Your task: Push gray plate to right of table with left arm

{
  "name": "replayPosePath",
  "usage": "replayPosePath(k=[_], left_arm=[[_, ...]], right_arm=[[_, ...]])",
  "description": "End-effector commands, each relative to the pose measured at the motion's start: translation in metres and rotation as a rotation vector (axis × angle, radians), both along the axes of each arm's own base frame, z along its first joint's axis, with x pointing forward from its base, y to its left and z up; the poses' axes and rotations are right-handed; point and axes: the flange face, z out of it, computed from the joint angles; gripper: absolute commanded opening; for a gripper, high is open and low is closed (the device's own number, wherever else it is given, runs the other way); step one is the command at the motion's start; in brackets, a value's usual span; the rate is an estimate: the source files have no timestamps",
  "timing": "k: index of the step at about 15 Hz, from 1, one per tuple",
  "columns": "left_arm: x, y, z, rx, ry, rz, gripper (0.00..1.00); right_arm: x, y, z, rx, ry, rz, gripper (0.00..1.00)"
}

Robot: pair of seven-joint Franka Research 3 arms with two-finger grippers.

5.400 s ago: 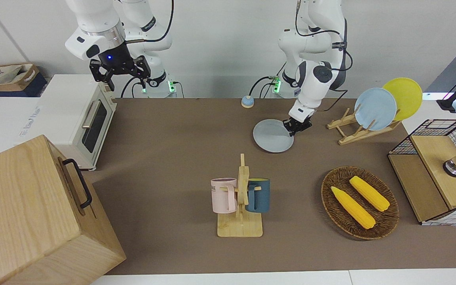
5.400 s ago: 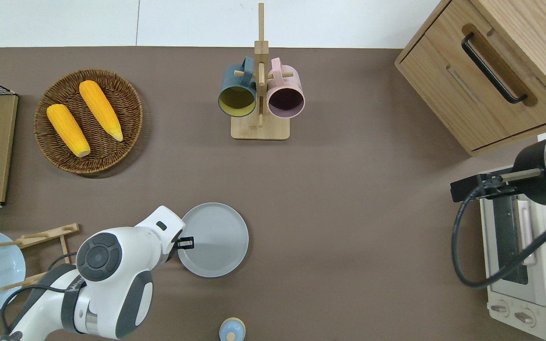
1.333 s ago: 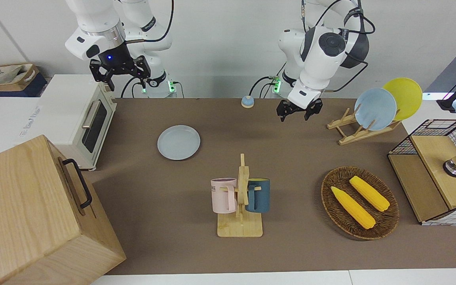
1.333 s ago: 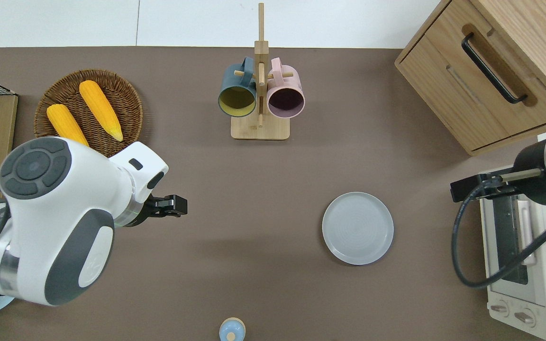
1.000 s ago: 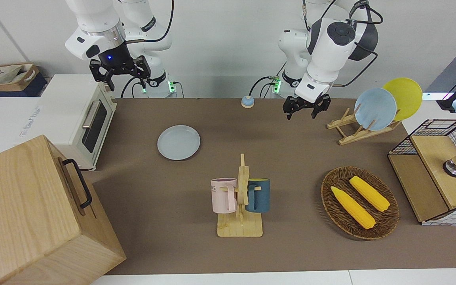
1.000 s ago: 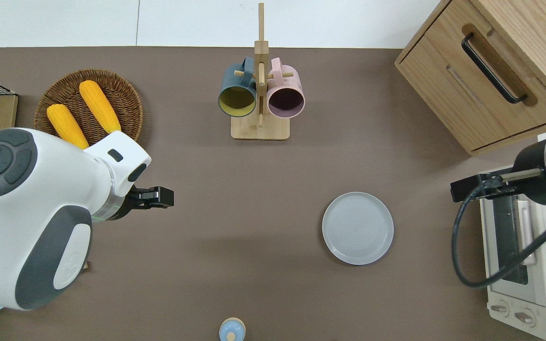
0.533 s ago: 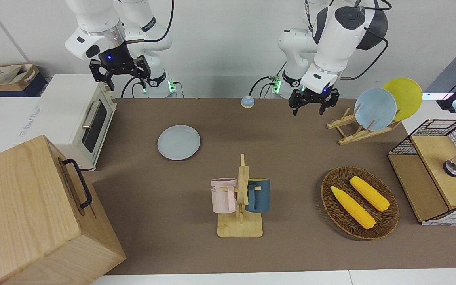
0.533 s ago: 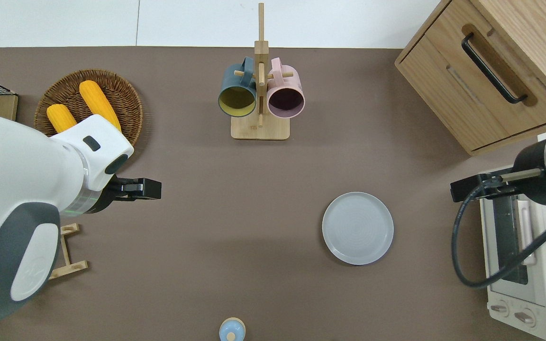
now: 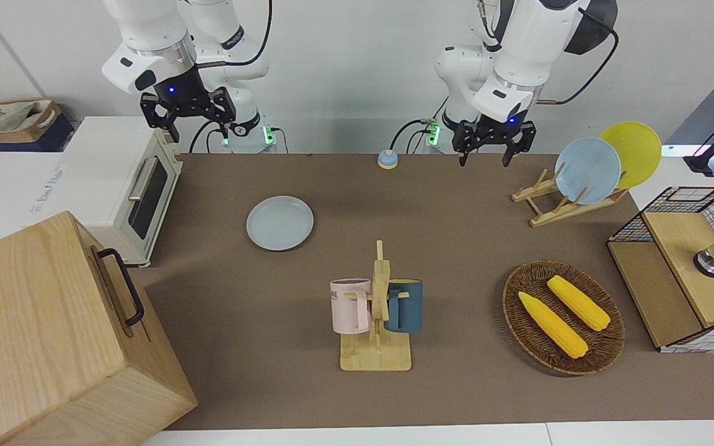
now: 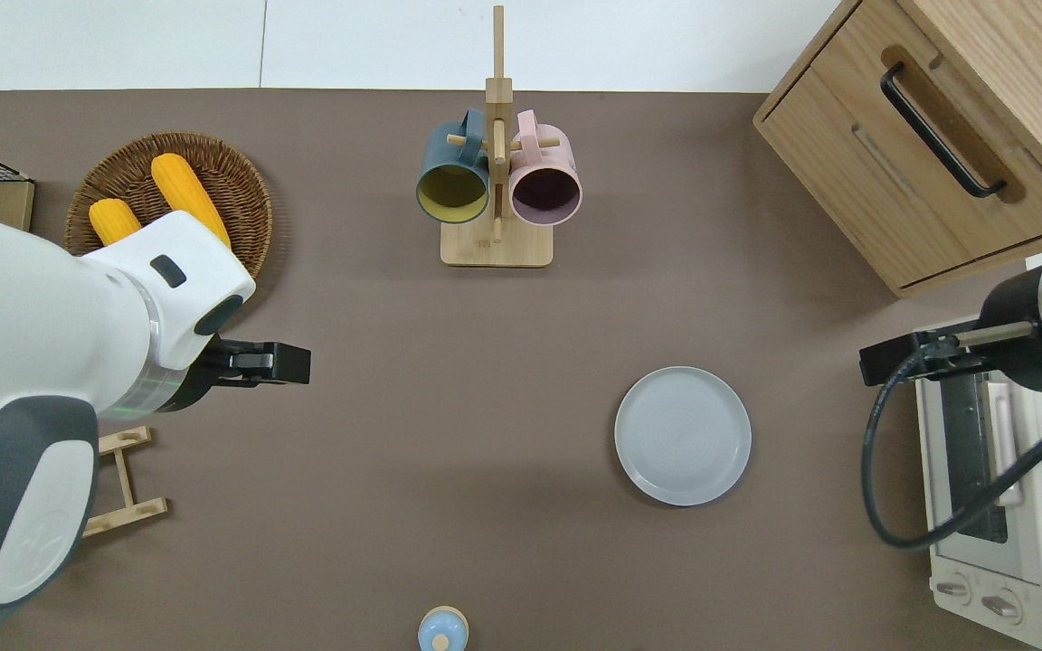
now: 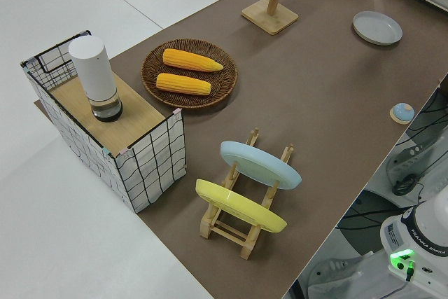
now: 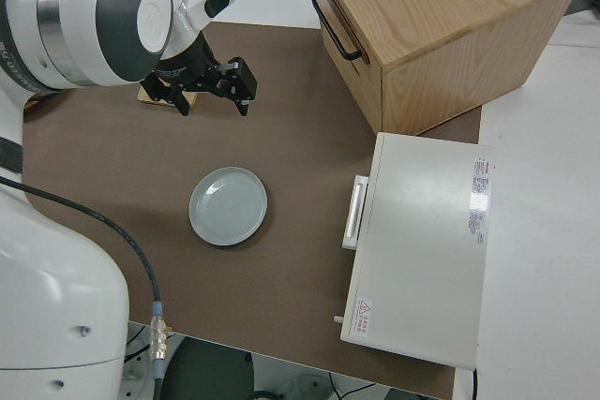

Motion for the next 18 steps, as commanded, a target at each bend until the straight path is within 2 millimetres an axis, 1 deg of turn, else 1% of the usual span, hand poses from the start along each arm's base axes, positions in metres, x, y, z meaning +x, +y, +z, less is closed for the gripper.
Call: replayPosePath(k=[1,6,14,18], left_arm=[[-0.0016,0.0053,0.0026,0.018,0.024,-0.005,0.99],[-0.0013,0.0128,0.0024,0.019,0.035,0.007,0.99],[-0.0029,0.0115,0.0015,0.022,0.045,0.004,0.99],[-0.0022,0.0139,0.0015,0.022,0.045,0.009,0.99]], right_arm=[[-0.0035,-0.0028,0.0028,0.007,0.006,-0.003,0.983],[-0.0036,-0.0019,0.0035,0.008,0.005,-0.002,0.983],[-0.0036,-0.002,0.0035,0.007,0.004,-0.003,0.983],[-0.0036,-0.002,0.0035,0.007,0.004,-0.002,0.983]])
